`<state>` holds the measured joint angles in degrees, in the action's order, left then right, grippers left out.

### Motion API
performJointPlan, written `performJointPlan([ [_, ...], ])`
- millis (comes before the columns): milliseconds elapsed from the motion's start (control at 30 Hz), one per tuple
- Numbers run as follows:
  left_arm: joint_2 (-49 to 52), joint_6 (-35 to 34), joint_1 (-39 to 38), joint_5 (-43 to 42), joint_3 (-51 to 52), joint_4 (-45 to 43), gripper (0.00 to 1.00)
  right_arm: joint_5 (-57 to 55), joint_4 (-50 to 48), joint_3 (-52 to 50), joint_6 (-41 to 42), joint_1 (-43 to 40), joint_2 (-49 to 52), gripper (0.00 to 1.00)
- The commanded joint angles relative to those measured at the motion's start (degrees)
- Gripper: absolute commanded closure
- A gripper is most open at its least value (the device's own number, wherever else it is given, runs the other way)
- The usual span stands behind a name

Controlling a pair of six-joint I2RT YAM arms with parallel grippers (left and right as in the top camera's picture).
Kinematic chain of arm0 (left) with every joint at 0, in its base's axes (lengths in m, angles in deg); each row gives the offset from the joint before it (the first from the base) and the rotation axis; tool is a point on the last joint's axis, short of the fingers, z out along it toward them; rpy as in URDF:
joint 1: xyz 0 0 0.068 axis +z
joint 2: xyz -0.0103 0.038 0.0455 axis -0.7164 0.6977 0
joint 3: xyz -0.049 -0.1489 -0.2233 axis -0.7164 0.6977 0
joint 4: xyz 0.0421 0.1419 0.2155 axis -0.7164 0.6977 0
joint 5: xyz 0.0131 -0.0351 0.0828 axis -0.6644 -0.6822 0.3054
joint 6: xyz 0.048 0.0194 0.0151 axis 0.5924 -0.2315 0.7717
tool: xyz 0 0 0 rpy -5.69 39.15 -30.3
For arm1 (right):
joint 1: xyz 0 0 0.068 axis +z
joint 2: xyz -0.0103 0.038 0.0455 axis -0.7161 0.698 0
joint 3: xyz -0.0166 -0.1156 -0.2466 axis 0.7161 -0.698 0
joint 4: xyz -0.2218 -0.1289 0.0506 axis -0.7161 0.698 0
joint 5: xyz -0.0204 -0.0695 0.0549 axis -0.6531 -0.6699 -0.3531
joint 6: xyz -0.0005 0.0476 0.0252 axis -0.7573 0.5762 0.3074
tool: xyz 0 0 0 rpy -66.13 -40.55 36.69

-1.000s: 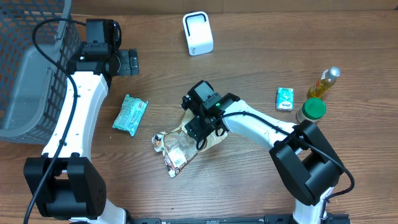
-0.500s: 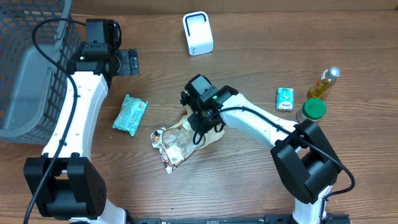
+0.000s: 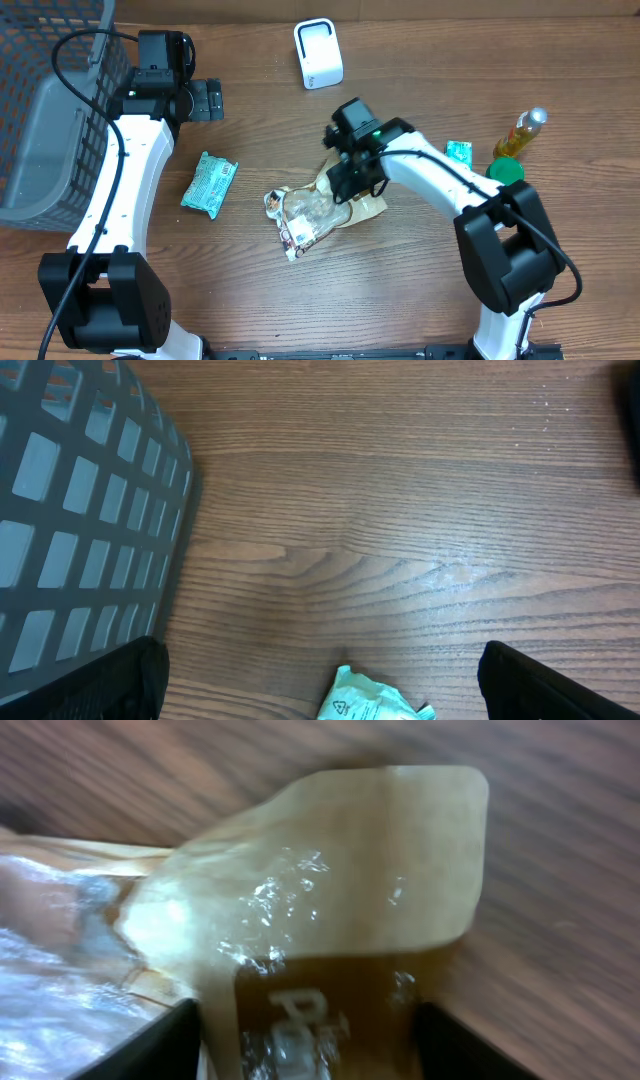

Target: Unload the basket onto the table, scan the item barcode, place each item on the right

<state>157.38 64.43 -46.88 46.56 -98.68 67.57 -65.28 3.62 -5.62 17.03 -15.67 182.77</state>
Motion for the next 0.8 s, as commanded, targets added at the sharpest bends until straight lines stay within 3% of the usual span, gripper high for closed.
performJointPlan([
  [0,-1.03,1.27,-0.26,0.17,-1.16,-0.17,0.0,-0.52,0.0,0.63,-0.04,-2.1,0.59,0.19],
  [133,-1.03,1.27,-0.26,0.17,-1.16,-0.17,0.0,-0.55,0.17,0.59,-0.07,-2.49,0.83,0.03],
  [233,-1.03,1.27,-0.26,0.17,-1.16,-0.17,0.0,-0.5,-0.42,0.28,-0.04,-2.45,1.79,0.0],
  [567,-1.03,1.27,-0.24,0.17,-1.16,-0.2,0.0,-0.33,-2.34,-2.58,0.11,1.66,5.75,0.18],
  [767,-1.03,1.27,-0.26,0.17,-1.16,-0.2,0.0,0.39,-1.99,-2.34,5.99,2.32,5.88,0.25],
])
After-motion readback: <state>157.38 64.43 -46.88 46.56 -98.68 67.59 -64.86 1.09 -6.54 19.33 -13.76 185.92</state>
